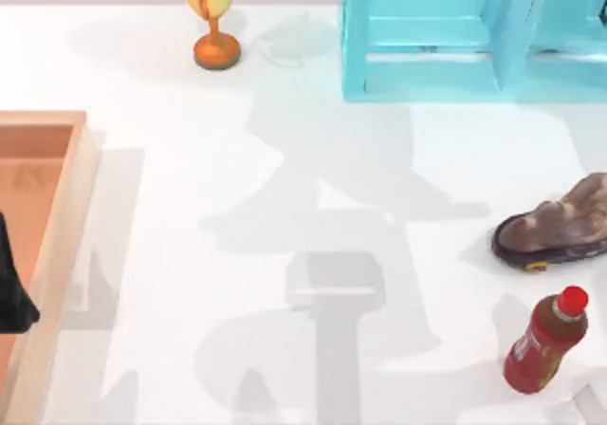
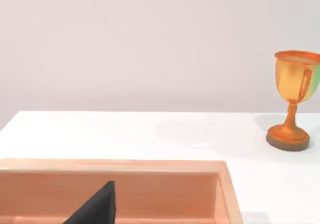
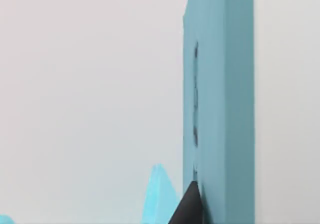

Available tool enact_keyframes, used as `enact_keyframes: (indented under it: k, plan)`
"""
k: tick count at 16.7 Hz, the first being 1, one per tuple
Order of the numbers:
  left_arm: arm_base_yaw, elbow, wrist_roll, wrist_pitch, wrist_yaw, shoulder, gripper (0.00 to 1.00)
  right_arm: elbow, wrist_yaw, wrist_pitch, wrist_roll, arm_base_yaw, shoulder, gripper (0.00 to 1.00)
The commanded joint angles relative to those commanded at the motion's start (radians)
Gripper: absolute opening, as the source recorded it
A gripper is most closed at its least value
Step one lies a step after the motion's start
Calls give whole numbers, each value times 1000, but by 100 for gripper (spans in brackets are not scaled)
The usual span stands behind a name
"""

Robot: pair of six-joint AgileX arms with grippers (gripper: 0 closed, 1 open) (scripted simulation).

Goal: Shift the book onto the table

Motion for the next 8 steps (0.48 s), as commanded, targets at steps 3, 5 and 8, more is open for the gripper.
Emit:
enact_keyframes:
  k: [3,5,8]
  plan:
    - [0,0,0,0,0,0,100,-111,-7,-118,2,-4,-182,0]
    - [0,0,0,0,0,0,100,-166,-12,-173,2,-6,-251,0]
    - [0,0,0,0,0,0,100,-187,-15,-196,3,-8,-279,0]
